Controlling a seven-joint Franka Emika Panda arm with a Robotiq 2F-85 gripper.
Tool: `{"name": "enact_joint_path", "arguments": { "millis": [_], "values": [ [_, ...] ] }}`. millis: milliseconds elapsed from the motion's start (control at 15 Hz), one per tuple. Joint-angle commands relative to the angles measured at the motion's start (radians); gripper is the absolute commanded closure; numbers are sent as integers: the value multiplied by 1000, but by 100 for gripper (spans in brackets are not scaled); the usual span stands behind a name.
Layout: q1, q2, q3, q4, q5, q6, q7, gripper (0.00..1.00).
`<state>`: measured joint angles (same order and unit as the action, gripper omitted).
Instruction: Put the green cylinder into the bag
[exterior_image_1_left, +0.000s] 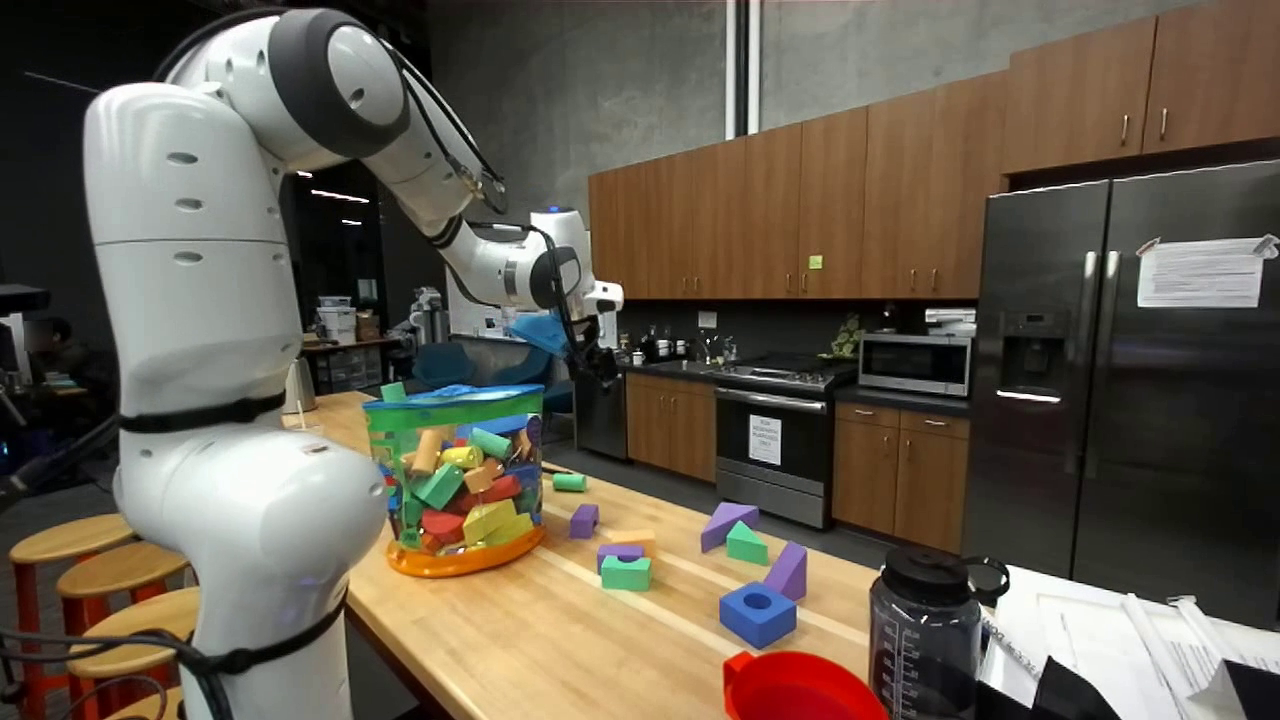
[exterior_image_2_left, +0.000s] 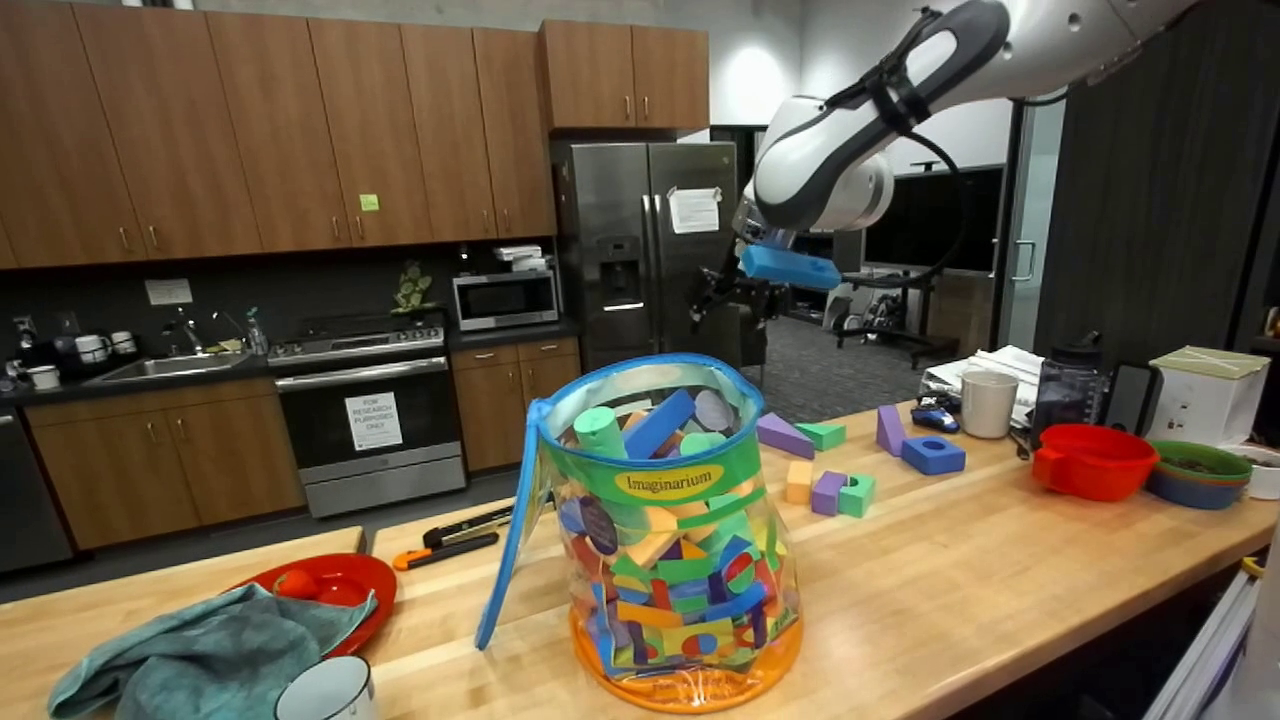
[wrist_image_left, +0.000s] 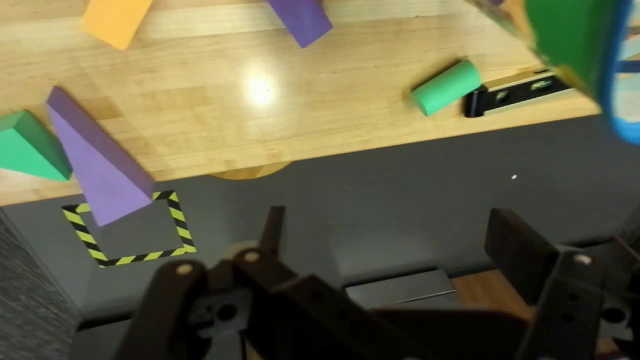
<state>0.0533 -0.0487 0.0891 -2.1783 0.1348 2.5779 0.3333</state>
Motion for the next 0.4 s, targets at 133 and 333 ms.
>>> {"name": "enact_joint_path", "arguments": {
  "millis": [133, 333],
  "values": [
    [-15, 54, -32, 11, -63, -1, 43, 0],
    [-12, 59, -32, 13, -62, 3, 42, 0]
  ]
}}
